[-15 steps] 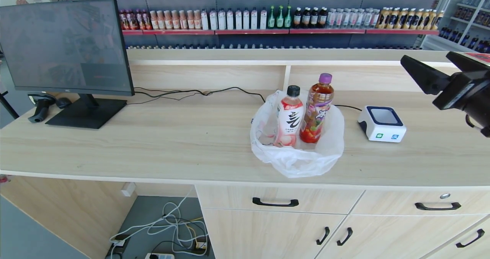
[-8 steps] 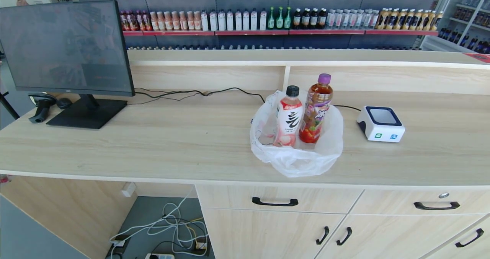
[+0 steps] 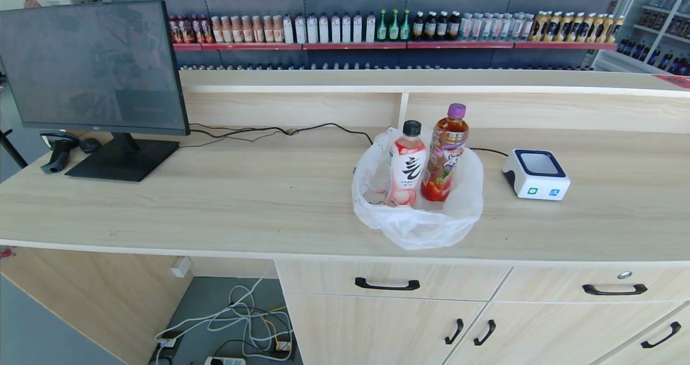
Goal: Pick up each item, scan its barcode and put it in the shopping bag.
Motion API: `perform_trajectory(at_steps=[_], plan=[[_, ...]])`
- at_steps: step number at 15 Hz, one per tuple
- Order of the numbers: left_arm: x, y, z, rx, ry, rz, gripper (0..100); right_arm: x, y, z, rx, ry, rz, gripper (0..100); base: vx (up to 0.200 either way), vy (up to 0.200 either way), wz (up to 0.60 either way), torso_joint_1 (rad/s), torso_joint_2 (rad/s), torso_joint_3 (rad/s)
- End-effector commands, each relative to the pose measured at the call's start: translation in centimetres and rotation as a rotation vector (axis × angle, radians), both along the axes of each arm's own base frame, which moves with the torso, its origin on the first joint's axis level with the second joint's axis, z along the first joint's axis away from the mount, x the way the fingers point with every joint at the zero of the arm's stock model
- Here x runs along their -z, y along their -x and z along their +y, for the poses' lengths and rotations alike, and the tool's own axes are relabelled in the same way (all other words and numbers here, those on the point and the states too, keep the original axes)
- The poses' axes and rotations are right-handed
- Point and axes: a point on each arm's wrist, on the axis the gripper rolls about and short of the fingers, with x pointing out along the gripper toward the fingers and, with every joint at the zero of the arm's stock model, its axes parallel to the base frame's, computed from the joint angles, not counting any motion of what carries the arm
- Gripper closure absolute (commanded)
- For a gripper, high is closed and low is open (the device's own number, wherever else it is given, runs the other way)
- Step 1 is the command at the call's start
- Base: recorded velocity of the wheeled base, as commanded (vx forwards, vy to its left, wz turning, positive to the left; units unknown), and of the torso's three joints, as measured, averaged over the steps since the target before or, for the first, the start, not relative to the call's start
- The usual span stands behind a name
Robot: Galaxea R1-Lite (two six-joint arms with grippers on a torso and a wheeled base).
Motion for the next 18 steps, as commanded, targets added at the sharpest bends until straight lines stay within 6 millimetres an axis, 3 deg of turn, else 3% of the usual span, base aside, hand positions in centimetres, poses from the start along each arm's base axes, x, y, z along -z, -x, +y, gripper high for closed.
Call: perform_trajectory(at_steps=[1,3,5,8,18], plan=[[0.0,0.0,0.0,-0.001,-0.014,-0.002,0,2.1,0.6,0.1,0.036,-0.002,-0.042,0,0.0,0.0,0.0,0.0,0.0,0.0],[0.0,0.0,0.0,-0.001,-0.031,-0.001,0,3.9,-0.5,0.1,0.016,-0.005,-0.128,0,0.0,0.0,0.0,0.0,0.0,0.0],[0.0,0.0,0.0,-0.001,-0.031,-0.001,0,3.8,-0.5,0.2,-0.004,0.0,-0.137,0,0.0,0.0,0.0,0.0,0.0,0.0],[0.0,0.0,0.0,-0.001,-0.028,0.004,0,5.5,-0.6,0.2,-0.003,-0.049,0.026,0,0.0,0.0,0.0,0.0,0.0,0.0],[0.0,0.0,0.0,-0.001,-0.025,0.002,0,5.6,-0.6,0.2,-0.007,-0.072,0.041,0,0.0,0.0,0.0,0.0,0.0,0.0]])
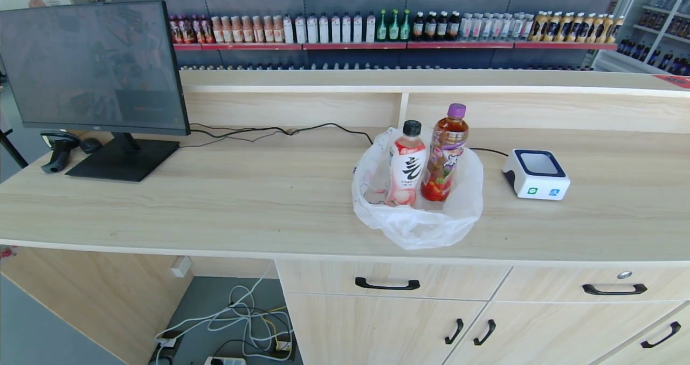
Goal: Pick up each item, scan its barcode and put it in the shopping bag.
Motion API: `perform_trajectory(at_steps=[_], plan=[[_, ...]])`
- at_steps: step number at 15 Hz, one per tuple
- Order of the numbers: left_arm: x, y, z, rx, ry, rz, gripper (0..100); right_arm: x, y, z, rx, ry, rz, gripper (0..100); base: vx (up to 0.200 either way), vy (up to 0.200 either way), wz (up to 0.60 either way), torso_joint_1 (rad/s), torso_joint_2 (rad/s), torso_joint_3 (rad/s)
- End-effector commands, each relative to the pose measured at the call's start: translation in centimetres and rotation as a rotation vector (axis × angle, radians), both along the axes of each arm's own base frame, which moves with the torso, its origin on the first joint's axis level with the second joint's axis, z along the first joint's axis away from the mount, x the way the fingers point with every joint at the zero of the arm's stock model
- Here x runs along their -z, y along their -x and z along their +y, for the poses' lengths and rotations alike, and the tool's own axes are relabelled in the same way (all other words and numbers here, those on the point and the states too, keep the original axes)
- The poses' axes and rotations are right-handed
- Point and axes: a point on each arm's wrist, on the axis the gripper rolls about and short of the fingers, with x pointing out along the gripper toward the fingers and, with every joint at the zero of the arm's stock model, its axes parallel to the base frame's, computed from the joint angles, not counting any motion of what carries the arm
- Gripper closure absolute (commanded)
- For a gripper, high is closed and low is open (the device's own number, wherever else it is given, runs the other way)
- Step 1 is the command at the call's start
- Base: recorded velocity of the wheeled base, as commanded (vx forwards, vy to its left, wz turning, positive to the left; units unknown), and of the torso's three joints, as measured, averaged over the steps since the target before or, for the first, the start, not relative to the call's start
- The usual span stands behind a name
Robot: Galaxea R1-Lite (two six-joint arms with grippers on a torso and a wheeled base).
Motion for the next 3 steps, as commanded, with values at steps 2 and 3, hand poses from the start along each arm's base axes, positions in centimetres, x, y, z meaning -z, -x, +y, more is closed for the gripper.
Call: perform_trajectory(at_steps=[2,3], plan=[[0.01,0.0,0.0,0.0,0.0,0.0,0,-0.03,-0.03,0.0,-0.001,0.01,0.001,0,0.0,0.0,0.0,0.0,0.0,0.0],[0.01,0.0,0.0,0.0,0.0,0.0,0,-0.02,-0.03,0.0,-0.001,0.005,0.003,0,0.0,0.0,0.0,0.0,0.0,0.0]])
